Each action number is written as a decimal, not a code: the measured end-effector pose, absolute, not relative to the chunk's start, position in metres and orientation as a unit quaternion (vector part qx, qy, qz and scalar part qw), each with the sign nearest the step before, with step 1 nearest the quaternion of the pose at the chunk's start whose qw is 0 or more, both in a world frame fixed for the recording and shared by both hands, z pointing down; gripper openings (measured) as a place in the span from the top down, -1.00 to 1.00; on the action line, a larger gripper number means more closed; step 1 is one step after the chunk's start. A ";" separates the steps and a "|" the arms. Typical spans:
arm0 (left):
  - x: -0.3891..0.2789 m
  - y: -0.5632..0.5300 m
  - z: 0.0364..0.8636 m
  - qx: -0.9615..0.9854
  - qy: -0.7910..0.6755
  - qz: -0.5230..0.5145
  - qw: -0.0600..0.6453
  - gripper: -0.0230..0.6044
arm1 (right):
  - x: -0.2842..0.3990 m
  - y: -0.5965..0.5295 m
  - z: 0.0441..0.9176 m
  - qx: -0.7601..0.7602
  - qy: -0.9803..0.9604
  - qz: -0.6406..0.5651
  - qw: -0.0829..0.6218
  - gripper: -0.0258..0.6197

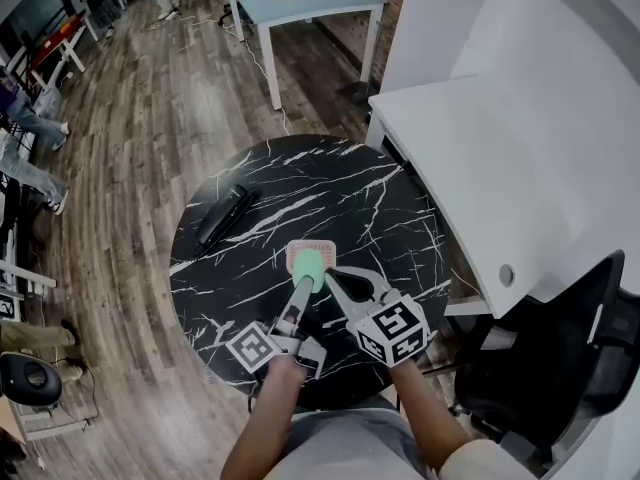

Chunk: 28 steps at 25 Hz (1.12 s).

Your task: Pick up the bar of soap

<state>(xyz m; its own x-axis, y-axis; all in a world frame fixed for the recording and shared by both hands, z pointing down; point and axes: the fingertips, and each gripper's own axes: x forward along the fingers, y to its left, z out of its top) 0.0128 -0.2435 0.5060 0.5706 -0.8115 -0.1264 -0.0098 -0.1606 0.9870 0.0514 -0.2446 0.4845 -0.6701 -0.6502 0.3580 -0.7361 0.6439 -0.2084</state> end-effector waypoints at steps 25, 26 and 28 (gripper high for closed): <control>0.019 -0.235 0.433 0.689 -0.275 -0.374 0.556 0.55 | 0.075 -0.230 0.409 0.407 -0.903 0.116 0.077 0.92; 0.019 -0.234 0.431 0.690 -0.274 -0.374 0.556 0.55 | 0.075 -0.229 0.406 0.408 -0.903 0.111 0.076 0.92; 0.019 -0.232 0.426 0.692 -0.270 -0.374 0.555 0.55 | 0.074 -0.229 0.399 0.410 -0.903 0.104 0.074 0.92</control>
<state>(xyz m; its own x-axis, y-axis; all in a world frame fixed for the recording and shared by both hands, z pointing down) 0.0189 -0.2318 0.4258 0.5738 -0.7895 -0.2180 0.0424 -0.2372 0.9705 0.0743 -0.2287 0.3989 -0.6530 -0.7250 0.2190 -0.7558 0.6421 -0.1280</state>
